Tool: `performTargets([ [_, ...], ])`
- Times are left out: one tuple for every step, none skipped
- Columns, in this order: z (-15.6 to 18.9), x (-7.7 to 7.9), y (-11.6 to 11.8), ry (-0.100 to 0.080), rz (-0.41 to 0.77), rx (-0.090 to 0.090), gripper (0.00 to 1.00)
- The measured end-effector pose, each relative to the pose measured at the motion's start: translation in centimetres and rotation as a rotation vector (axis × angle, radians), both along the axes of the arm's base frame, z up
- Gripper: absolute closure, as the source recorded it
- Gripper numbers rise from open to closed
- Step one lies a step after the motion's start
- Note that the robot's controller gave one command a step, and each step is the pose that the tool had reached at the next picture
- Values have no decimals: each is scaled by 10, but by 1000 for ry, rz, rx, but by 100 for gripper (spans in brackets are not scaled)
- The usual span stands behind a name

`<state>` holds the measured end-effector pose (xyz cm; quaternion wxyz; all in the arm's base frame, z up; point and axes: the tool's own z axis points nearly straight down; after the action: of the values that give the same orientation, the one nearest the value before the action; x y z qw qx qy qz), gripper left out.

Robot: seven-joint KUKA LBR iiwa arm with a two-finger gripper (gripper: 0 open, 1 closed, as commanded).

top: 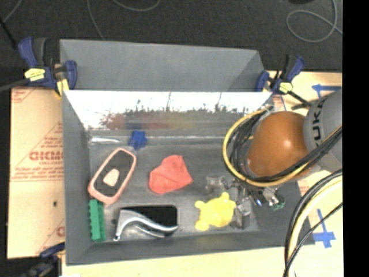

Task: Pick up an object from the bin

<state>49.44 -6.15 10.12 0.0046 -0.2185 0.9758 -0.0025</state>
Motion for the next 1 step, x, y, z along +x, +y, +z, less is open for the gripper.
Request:
performTargets([
  [-30, -4, 8, -5, 180, 0, 100],
])
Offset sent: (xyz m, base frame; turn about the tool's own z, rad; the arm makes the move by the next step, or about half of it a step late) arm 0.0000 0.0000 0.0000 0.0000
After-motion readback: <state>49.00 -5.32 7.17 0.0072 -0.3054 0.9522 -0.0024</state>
